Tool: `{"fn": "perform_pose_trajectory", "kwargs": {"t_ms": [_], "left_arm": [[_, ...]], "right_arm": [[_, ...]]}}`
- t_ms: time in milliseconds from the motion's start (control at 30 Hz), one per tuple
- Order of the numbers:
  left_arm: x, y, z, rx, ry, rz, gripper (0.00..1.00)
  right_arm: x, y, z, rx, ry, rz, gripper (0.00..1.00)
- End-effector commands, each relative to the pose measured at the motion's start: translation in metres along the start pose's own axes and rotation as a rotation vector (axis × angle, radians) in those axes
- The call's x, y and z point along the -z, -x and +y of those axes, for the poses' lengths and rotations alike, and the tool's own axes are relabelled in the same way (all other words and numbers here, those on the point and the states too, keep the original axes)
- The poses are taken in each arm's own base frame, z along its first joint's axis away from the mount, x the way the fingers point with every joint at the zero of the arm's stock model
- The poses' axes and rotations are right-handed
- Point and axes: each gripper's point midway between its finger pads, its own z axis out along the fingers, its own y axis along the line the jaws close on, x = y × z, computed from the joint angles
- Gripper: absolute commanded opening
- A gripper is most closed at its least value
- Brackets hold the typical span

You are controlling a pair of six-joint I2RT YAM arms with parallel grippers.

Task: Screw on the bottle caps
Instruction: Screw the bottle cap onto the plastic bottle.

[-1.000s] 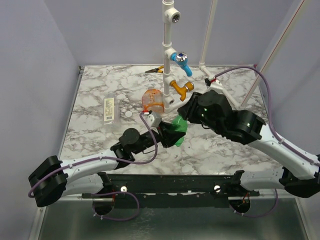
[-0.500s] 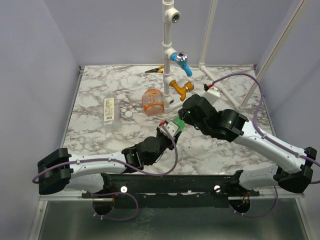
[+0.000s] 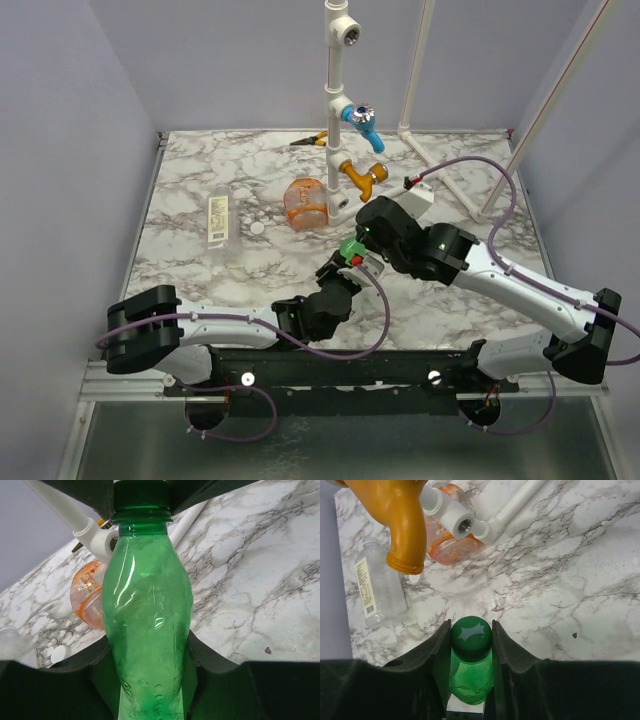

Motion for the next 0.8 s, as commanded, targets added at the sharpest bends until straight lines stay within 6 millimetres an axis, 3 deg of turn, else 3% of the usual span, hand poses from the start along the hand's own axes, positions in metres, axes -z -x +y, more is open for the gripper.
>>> {"fn": "perform_pose_trajectory", "kwargs": {"t_ms": [0,100,233,300,367,500,600,700,767], "left_arm": [[-0.001,0.054,-0.009,0.044,-0.051,-0.152,0.00],[-0.005,0.040,-0.009,0.021,-0.033,-0.122,0.00],[-0.006,0.029,-0.011,0.100,-0.075,-0.099,0.00],[-0.004,0.025,-0.012,0.136,-0.096,-0.086,0.00],[0.002,0.022,-0.013,0.167,-0.133,-0.087,0.00],[0.016,0.008,-0.022,0.215,-0.234,-0.031,0.00],[0.026,-0.016,-0.017,0.350,-0.267,0.045,0.00],[0.032,-0.044,-0.004,0.485,-0.261,0.151,0.04],[0.031,-0.063,0.005,0.556,-0.231,0.228,0.15]], "right_arm": [[0.020,-0.048,0.027,-0.021,0.164,0.214,0.09],[0.034,-0.035,0.036,-0.025,0.231,0.203,0.13],[0.048,-0.027,0.032,-0.018,0.251,0.209,0.48],[0.051,-0.026,0.021,-0.020,0.231,0.206,0.67],[0.054,-0.024,0.005,-0.030,0.196,0.197,0.78],[0.062,-0.019,-0.033,-0.057,0.111,0.169,0.87],[0.070,-0.013,-0.065,-0.091,0.080,0.129,0.94],[0.078,-0.003,-0.076,-0.114,0.138,0.080,1.00],[0.078,0.000,-0.075,-0.107,0.182,0.049,1.00]]}}
